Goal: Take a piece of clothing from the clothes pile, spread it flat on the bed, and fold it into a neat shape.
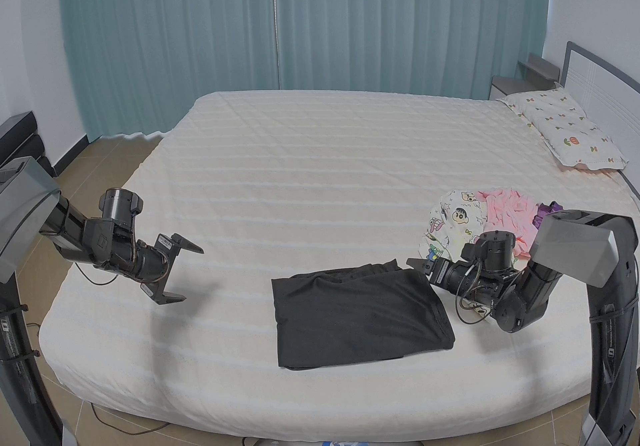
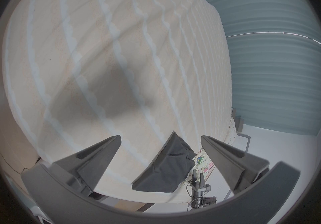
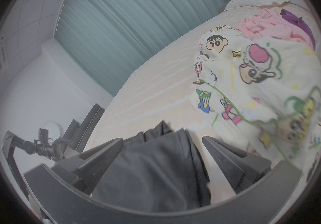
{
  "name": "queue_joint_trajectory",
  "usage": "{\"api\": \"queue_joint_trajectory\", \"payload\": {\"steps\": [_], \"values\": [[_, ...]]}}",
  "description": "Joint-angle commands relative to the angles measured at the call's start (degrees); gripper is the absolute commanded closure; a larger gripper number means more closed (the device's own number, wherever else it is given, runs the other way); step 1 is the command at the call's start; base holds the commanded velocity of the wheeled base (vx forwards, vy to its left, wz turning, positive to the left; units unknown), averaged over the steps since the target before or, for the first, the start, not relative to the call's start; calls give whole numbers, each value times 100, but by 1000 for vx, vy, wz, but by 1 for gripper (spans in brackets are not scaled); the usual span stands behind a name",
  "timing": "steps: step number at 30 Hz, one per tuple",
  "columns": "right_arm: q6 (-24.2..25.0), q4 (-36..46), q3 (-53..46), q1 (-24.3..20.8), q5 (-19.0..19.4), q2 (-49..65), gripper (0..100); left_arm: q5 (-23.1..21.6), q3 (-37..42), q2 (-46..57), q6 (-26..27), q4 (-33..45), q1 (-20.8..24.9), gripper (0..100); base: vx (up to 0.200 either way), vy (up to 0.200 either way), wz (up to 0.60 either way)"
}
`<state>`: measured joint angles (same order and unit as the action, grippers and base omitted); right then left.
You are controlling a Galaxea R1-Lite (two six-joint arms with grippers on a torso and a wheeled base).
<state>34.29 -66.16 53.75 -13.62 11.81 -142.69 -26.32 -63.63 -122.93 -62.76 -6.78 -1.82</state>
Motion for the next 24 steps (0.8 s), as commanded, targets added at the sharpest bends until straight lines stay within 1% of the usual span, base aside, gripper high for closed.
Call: {"api": "queue_joint_trajectory", "payload": {"steps": [1,8,9,18,24], "values": [[51,6,312,-62,-47,-479,0,30,0,-20,0,-8,23,0,0,0,0],[86,6,364,-62,-30,-567,0,30,0,-20,0,-8,23,0,0,0,0],[86,6,373,-62,-4,-567,100,30,-9,-20,0,-8,23,0,0,0,0],[113,-99,417,-53,23,-602,100,30,-9,-29,0,-8,23,0,0,0,0],[412,-354,461,26,-39,-584,100,30,-9,-29,0,-8,23,0,0,0,0]]}}
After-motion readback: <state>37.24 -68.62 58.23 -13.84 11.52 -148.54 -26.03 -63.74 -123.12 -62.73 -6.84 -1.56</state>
